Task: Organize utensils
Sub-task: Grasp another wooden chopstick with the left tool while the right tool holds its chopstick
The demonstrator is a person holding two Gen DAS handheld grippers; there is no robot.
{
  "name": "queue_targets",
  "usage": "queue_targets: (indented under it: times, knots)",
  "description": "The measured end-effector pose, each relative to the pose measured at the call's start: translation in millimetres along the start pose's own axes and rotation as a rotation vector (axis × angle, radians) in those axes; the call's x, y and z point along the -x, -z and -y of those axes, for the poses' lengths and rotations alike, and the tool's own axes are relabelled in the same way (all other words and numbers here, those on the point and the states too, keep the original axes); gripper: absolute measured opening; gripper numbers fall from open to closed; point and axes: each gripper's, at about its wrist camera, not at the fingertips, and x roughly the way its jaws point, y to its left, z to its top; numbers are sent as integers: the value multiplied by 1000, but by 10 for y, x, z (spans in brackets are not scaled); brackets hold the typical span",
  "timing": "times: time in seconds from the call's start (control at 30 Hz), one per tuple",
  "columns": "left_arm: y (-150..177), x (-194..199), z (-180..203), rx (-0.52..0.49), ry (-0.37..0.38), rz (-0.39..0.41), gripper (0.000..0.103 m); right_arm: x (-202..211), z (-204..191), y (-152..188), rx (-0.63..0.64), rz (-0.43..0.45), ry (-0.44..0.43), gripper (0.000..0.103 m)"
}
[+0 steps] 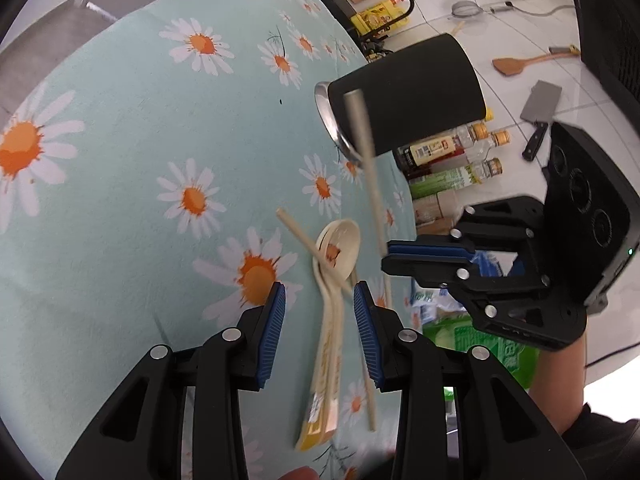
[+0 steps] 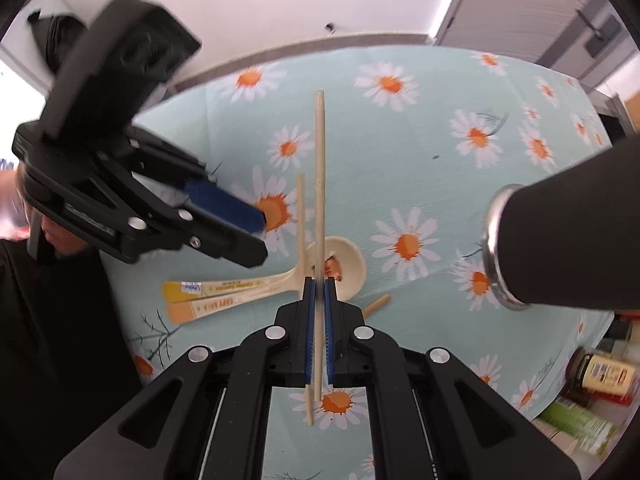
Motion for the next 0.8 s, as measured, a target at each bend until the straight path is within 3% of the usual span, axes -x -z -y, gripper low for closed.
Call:
queue_targets:
  times: [0.3, 0.47, 0.57, 0.8]
  knots:
    - [-157, -39, -60, 105, 13, 71, 32, 305, 104, 146, -114, 141, 37, 5]
    - [-220, -100, -156, 165, -22, 87, 12, 326, 74, 194, -127, 173, 46, 5]
    - [-225, -70, -193, 195, -32, 115, 10, 384, 95, 271, -161, 197, 54, 5]
    - [-238, 0, -212, 240, 31, 142, 6, 481, 232, 399, -243, 273, 72, 5]
